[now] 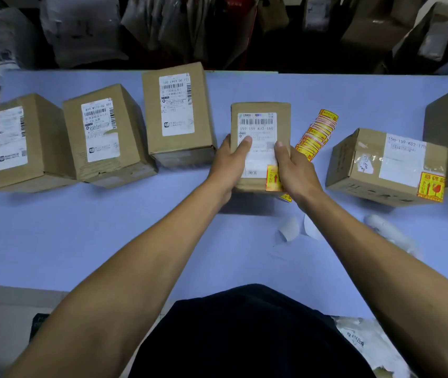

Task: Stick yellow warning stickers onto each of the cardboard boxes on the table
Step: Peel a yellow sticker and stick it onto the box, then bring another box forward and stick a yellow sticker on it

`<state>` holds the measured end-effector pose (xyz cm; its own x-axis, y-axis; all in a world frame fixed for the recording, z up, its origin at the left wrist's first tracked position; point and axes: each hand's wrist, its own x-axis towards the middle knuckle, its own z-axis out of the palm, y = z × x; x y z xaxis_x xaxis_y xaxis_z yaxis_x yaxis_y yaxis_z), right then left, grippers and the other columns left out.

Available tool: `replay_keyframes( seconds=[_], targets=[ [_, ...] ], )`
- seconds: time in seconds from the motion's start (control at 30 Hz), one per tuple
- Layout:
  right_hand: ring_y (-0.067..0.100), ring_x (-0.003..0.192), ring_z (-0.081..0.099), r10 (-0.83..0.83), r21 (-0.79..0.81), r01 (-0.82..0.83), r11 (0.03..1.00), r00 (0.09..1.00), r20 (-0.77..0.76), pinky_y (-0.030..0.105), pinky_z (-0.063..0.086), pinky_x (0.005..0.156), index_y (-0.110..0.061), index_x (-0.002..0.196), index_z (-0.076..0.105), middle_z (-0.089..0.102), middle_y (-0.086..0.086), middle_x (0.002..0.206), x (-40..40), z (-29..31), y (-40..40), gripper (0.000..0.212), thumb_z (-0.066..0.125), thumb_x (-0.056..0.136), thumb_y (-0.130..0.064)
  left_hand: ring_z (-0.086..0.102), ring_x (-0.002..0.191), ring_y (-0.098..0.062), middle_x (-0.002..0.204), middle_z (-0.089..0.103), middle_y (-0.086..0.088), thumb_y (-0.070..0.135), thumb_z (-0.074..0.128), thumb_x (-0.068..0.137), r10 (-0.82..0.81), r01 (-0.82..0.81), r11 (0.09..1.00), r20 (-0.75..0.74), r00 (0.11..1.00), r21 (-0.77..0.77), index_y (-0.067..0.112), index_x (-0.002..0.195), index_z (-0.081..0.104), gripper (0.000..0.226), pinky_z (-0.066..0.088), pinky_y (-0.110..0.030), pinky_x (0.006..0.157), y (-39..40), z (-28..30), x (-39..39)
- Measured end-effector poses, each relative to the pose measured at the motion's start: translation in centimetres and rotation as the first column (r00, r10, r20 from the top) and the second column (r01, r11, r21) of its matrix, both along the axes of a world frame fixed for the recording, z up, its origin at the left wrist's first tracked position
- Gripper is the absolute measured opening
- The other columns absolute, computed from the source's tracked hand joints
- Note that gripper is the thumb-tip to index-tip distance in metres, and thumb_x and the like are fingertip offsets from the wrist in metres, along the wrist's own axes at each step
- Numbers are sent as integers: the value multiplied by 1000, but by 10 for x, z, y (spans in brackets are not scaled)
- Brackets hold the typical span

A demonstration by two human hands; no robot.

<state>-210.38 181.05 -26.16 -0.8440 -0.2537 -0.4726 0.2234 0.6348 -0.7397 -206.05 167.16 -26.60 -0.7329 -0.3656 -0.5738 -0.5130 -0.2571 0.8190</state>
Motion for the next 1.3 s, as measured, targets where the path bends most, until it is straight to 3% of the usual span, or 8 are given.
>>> replay_keyframes(
  seconds=[0.3,0.5,0.7,0.8,0.87,0.97,1.13,1.3],
  targets=[
    [25,106,62,41,37,-42,998,999,22,43,49,94,-21,127,58,68,4,121,-77,-25,-30,56,22,102,-56,69,105,-17,120,71,1,43,47,102,-64,73,995,112,992,-73,25,132,57,37,54,-39,97,-29,-22,-79],
    [21,88,59,23,80,-19,997,999,-49,31,40,71,-22,116,59,63,-3,97,-88,-41,-36,51,22,103,-55,67,101,-13,120,69,4,47,44,102,-91,111,970,99,991,-215,29,134,54,38,55,-29,87,-31,-33,-91],
    [27,106,62,88,65,-88,994,996,10,42,49,93,-19,130,57,67,7,123,-89,-30,-33,55,23,104,-54,67,107,-19,126,68,0,44,45,102,-120,154,962,156,980,-227,24,135,55,40,55,-35,93,-31,-18,-89],
    [20,94,63,126,103,-126,987,992,8,32,47,79,-18,122,61,67,8,122,-93,-13,-25,45,35,103,-49,67,110,-25,125,69,-1,26,53,101,-132,159,963,135,982,-218,16,131,61,33,54,-42,97,-41,3,-83],
    [24,110,60,124,160,-106,981,986,-109,33,45,85,-14,129,61,63,10,131,-94,0,-21,42,43,101,-40,63,118,-26,129,65,8,21,57,98,-166,171,947,40,985,-273,19,130,63,32,53,-29,94,-53,21,-72],
    [30,125,51,151,246,-64,967,922,-356,37,40,97,-8,131,60,59,15,134,-88,14,-27,39,50,99,-28,50,129,-6,138,60,8,31,60,95,-268,195,802,-48,962,-564,25,136,60,41,36,-8,94,-81,41,-43],
    [35,129,45,299,230,-210,950,820,-488,35,33,105,-5,132,57,54,16,137,-61,23,-82,40,54,94,-16,12,153,-34,165,19,-13,39,50,100,-361,461,234,363,859,-856,20,154,34,59,15,-44,121,-139,29,-3],
    [35,142,33,539,220,-494,841,737,-407,37,33,110,-8,147,41,34,19,155,-34,9,-144,52,52,97,-20,-7,153,-35,167,-2,-15,54,38,101,-348,569,208,483,803,-796,24,159,12,71,6,-52,121,-165,0,6]
  ],
)
